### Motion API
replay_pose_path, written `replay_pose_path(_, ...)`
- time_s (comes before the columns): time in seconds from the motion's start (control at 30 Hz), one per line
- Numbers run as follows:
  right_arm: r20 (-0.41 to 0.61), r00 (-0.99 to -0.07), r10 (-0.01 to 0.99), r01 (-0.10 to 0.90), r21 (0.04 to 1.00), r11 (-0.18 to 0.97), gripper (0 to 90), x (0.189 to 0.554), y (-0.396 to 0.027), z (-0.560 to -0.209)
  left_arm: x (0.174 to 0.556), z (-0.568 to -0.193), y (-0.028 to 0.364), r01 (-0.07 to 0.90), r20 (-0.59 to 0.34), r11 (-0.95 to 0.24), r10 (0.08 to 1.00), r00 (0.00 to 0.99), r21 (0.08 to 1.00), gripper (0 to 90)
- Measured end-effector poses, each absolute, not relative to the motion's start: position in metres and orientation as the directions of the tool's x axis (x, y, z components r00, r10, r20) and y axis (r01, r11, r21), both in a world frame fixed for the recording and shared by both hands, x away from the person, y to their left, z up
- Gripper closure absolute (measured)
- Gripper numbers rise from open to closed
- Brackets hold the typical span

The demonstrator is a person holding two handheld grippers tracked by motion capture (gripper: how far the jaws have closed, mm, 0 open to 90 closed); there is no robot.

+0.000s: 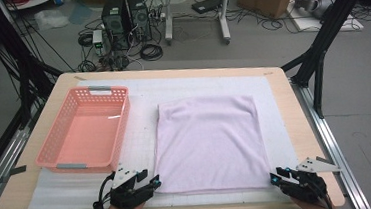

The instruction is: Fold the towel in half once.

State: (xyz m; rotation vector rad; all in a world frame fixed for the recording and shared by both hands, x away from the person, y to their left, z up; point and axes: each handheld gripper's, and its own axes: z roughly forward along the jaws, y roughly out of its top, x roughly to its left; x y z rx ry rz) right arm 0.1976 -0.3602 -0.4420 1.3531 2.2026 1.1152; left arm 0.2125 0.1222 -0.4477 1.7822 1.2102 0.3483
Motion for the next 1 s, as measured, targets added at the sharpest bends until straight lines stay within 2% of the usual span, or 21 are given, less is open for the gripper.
replay_pose_path(0.07,0.111,-0.502,0.858,0.617,0.740,0.266,58.0,0.202,-0.354,-0.446,0.218,-0.452,0.117,0.607,-0.256,-0.106,0.839,0.480,0.787,47.3)
replay_pose_path(0.13,0.075,-0.504,0.860,0.608,0.739,0.291,62.2,0.202,-0.350,-0.447,0.215,-0.454,0.109,0.581,-0.202,-0.155,0.841,0.502,0.799,47.5)
replay_pose_path(0.17,0.076,-0.517,0.853,0.605,0.737,0.301,73.0,0.201,-0.349,-0.447,0.212,-0.455,0.107,0.564,-0.166,-0.179,0.846,0.506,0.807,53.3)
replay_pose_path(0.2,0.103,-0.535,0.838,0.607,0.737,0.297,82.9,0.200,-0.350,-0.447,0.210,-0.455,0.106,0.558,-0.148,-0.188,0.852,0.501,0.808,63.3)
replay_pose_path(0.23,0.103,-0.537,0.837,0.605,0.738,0.297,83.8,0.199,-0.349,-0.447,0.211,-0.455,0.108,0.579,-0.200,-0.170,0.831,0.519,0.797,75.0)
replay_pose_path(0.27,0.096,-0.537,0.838,0.603,0.738,0.302,84.9,0.198,-0.348,-0.447,0.210,-0.455,0.108,0.586,-0.209,-0.161,0.833,0.513,0.794,85.0)
replay_pose_path(0.3,0.095,-0.538,0.837,0.605,0.735,0.306,85.4,0.198,-0.348,-0.446,0.207,-0.454,0.107,0.578,-0.191,-0.180,0.831,0.522,0.796,85.7)
replay_pose_path(0.37,0.100,-0.547,0.831,0.602,0.736,0.308,85.8,0.196,-0.350,-0.444,0.202,-0.452,0.108,0.582,-0.217,-0.161,0.824,0.524,0.797,86.2)
replay_pose_path(0.5,0.141,-0.544,0.827,0.597,0.758,0.263,86.0,0.185,-0.364,-0.436,0.185,-0.446,0.113,0.581,-0.254,-0.153,0.790,0.558,0.799,86.1)
replay_pose_path(0.67,0.203,-0.542,0.816,0.661,0.702,0.265,85.8,0.170,-0.372,-0.435,0.159,-0.446,0.114,0.561,-0.244,-0.186,0.760,0.602,0.807,83.5)
replay_pose_path(0.7,0.196,-0.547,0.814,0.668,0.688,0.284,85.3,0.168,-0.371,-0.436,0.159,-0.445,0.115,0.554,-0.248,-0.177,0.757,0.605,0.813,80.3)
replay_pose_path(0.77,0.177,-0.548,0.818,0.661,0.690,0.294,80.1,0.167,-0.369,-0.436,0.169,-0.443,0.117,0.544,-0.256,-0.146,0.762,0.594,0.826,68.0)
replay_pose_path(0.83,0.155,-0.540,0.827,0.637,0.718,0.281,69.2,0.171,-0.369,-0.433,0.184,-0.440,0.118,0.535,-0.259,-0.128,0.767,0.588,0.835,59.0)
replay_pose_path(1.0,0.111,-0.532,0.839,0.580,0.770,0.266,61.6,0.186,-0.368,-0.425,0.232,-0.429,0.114,0.525,-0.261,-0.115,0.767,0.586,0.843,51.0)
